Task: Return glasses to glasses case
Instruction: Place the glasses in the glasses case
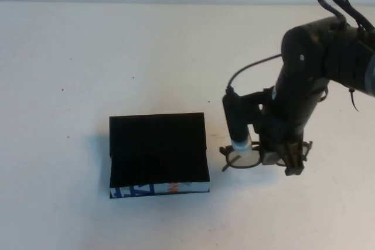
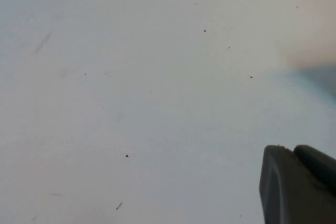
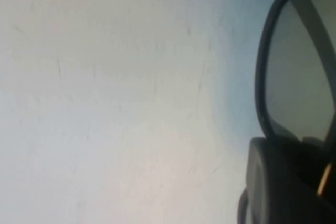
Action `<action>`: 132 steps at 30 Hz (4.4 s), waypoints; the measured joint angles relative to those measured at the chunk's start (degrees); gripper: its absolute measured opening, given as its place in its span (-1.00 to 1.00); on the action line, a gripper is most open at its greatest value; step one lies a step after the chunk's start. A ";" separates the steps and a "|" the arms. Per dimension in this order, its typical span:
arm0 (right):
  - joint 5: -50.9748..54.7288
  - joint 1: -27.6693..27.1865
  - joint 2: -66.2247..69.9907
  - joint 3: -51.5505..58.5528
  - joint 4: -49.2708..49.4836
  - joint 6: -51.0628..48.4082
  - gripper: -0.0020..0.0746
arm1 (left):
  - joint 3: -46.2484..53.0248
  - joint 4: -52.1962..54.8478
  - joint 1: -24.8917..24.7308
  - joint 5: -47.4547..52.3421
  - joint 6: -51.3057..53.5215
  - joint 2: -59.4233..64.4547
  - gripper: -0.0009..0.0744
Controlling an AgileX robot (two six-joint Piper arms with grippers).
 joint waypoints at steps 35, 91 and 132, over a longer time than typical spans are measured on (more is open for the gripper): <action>4.65 15.39 22.87 -32.70 5.76 3.85 -0.76 | 0.00 0.00 0.00 0.00 0.00 0.00 -0.98; 4.65 15.92 24.58 -33.19 5.51 10.26 -0.08 | 0.00 0.00 0.00 0.00 0.00 0.00 -0.98; 5.30 15.92 12.65 -33.06 5.84 21.33 -0.97 | 0.00 0.00 0.00 0.10 0.00 0.00 -0.98</action>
